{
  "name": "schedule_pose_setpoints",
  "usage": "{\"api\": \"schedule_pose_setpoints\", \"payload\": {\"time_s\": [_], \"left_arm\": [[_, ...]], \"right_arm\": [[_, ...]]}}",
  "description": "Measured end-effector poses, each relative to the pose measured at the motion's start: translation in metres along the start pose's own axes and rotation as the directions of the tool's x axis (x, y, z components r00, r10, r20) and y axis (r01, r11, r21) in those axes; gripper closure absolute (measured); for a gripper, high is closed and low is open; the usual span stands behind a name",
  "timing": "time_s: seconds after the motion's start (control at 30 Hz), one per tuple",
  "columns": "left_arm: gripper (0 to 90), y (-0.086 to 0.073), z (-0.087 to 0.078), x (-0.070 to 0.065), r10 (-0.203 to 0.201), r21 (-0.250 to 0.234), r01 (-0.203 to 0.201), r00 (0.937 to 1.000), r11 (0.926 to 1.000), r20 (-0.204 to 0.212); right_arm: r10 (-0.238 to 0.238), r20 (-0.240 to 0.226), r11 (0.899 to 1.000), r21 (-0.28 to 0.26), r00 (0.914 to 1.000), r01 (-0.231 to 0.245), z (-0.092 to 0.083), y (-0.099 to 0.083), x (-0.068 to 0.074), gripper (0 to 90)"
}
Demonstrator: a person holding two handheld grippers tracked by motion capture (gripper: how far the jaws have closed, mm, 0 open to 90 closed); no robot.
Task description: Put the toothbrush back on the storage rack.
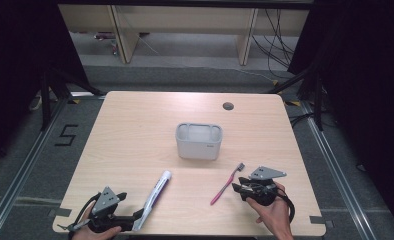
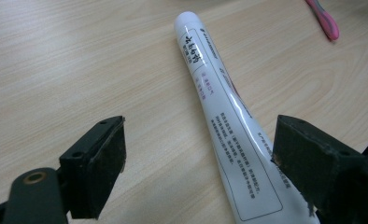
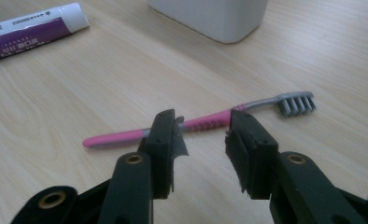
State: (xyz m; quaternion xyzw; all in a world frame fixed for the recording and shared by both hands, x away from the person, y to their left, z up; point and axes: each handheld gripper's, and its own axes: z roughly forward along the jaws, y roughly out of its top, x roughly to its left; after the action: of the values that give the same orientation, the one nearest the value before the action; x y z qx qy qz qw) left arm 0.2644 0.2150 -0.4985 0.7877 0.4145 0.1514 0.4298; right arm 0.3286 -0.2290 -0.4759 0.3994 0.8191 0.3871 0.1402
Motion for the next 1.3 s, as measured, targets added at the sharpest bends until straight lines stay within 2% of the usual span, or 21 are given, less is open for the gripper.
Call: {"api": "schedule_pose_setpoints", "payload": {"time_s": [0.03,0.1,0.17,0.2,0.33,0.37,0.43,0.47,0.5,0.57,0.67,0.7,0.83,0.9,0.93,0.97,1.0,1.13,1.23,1.27,1.3], "left_arm": [[16.7,0.0,0.0,0.0,0.003,0.001,-0.003,1.0,1.0,0.001],[16.7,0.0,0.0,0.0,0.001,0.0,-0.001,1.0,1.0,0.0],[16.7,0.0,0.0,0.001,0.001,-0.003,-0.001,1.0,1.0,0.002],[16.7,0.0,0.0,0.0,0.001,-0.001,-0.001,1.0,1.0,-0.003],[16.7,0.0,0.0,0.001,0.001,-0.003,-0.001,1.0,1.0,0.002],[16.7,0.0,0.0,0.0,0.001,0.001,-0.001,1.0,1.0,-0.004],[16.7,0.0,0.0,0.0,0.001,-0.001,-0.001,1.0,1.0,0.002],[16.7,0.0,0.0,0.001,0.008,0.005,-0.008,1.0,1.0,0.002],[16.7,0.0,0.0,0.001,0.007,0.004,-0.007,1.0,1.0,0.002],[16.7,0.0,0.0,0.001,0.007,0.007,-0.007,1.0,1.0,-0.001],[16.7,0.0,0.0,0.001,0.007,0.004,-0.007,1.0,1.0,0.003],[16.7,0.0,0.0,0.001,0.004,0.004,-0.004,1.0,1.0,0.002],[16.7,0.0,0.0,0.0,0.003,-0.001,-0.003,1.0,1.0,0.004],[16.7,0.0,0.0,0.001,0.008,0.008,-0.008,1.0,0.9999,0.0],[16.7,0.0,0.0,0.0,0.006,0.006,-0.006,1.0,1.0,0.001],[16.7,0.0,0.0,0.0,0.004,0.002,-0.004,1.0,1.0,0.002],[16.7,0.0,0.0,0.0,0.004,0.002,-0.004,1.0,1.0,0.002],[16.7,0.0,0.0,0.001,0.006,0.0,-0.006,1.0,1.0,0.003],[16.7,0.0,0.0,0.0,0.005,0.003,-0.005,1.0,1.0,0.001],[16.7,0.0,0.0,0.0,0.005,0.003,-0.005,1.0,1.0,0.001],[16.7,0.0,0.0,0.0,0.007,0.002,-0.007,1.0,1.0,0.001]], "right_arm": [[0.017,-0.018,1.0,0.004,0.9997,-0.017,0.002,0.001,0.002,65.1],[-0.007,-0.017,1.0,-0.002,0.9998,0.007,0.005,0.003,0.004,66.8],[-0.011,-0.016,1.0,0.006,0.9998,0.011,0.006,0.005,0.007,69.0],[-0.032,-0.023,0.999,-0.007,0.9992,0.032,0.008,0.007,0.007,70.6],[-0.056,-0.046,0.998,-0.006,0.9974,0.056,0.014,0.01,0.015,78.4],[-0.074,-0.053,0.997,0.0,0.9959,0.074,0.015,0.011,0.016,80.2],[-0.058,-0.072,0.998,0.017,0.9957,0.059,0.019,0.011,0.02,83.1],[-0.084,-0.087,0.996,0.018,0.9926,0.086,0.021,0.011,0.021,84.3],[-0.089,-0.093,0.996,0.021,0.9917,0.092,0.023,0.012,0.022,85.3],[-0.083,-0.097,0.995,0.04,0.9918,0.087,0.026,0.012,0.026,86.8],[-0.102,-0.107,0.994,0.032,0.989,0.106,0.032,0.012,0.032,87.9],[-0.122,-0.12,0.991,0.046,0.9853,0.128,0.033,0.013,0.032,88.2],[-0.13,-0.138,0.988,0.063,0.9818,0.139,0.038,0.015,0.037,89.1],[-0.114,-0.131,0.991,0.06,0.9848,0.123,0.04,0.014,0.041,89.2],[-0.121,-0.139,0.988,0.077,0.9829,0.133,0.04,0.014,0.04,89.3],[-0.133,-0.139,0.988,0.056,0.9813,0.142,0.043,0.014,0.042,89.5],[-0.145,-0.151,0.985,0.074,0.9778,0.158,0.043,0.015,0.041,89.5],[-0.145,-0.147,0.984,0.085,0.9784,0.159,0.045,0.013,0.044,89.7],[-0.155,-0.159,0.981,0.091,0.9751,0.171,0.047,0.013,0.045,89.8],[-0.141,-0.158,0.982,0.102,0.9773,0.158,0.047,0.013,0.046,89.8],[-0.152,-0.156,0.981,0.098,0.9759,0.169,0.047,0.012,0.047,89.9]]}}
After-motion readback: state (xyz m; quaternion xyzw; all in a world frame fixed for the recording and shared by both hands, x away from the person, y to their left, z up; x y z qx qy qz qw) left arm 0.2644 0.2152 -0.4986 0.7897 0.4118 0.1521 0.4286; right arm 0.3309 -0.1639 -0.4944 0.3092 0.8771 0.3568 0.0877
